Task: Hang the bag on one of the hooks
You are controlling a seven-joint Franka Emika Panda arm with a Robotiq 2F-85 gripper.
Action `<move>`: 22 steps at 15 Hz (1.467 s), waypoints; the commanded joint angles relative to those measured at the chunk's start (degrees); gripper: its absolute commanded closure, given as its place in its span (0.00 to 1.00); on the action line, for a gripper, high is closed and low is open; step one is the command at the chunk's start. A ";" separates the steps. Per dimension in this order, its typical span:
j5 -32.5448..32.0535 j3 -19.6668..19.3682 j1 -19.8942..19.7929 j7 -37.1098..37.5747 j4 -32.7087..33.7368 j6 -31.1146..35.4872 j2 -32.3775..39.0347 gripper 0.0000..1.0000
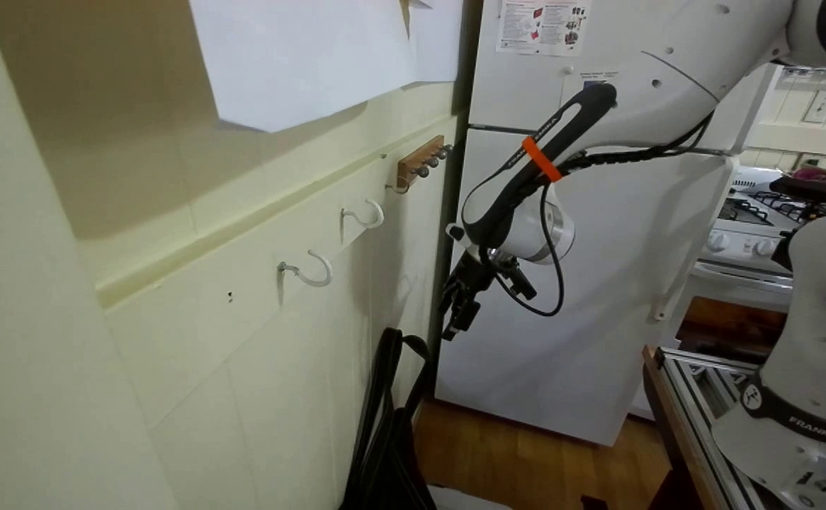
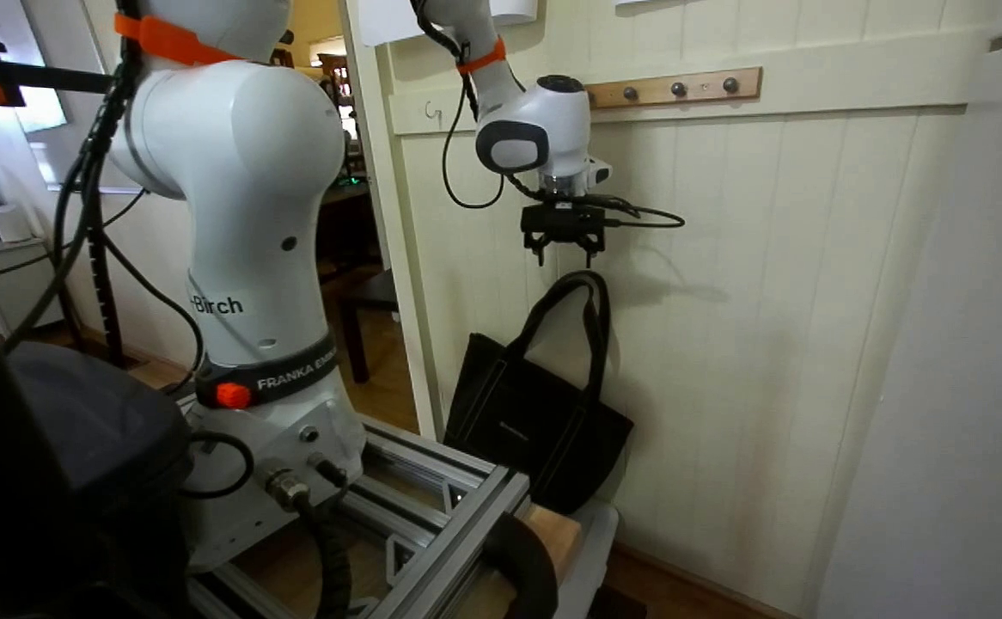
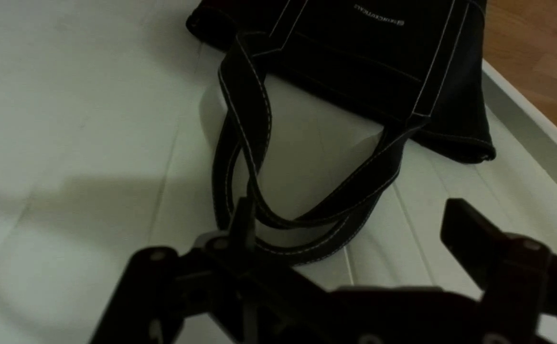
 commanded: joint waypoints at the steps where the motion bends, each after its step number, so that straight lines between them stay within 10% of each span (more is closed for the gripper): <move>1: 3.36 2.31 -3.11 -7.41 5.14 -0.81 7.00 0.00; 17: 9.71 17.93 -14.20 -26.17 17.15 11.30 20.27 0.00; 22: 8.19 17.97 -13.24 -21.80 13.91 12.25 17.96 0.00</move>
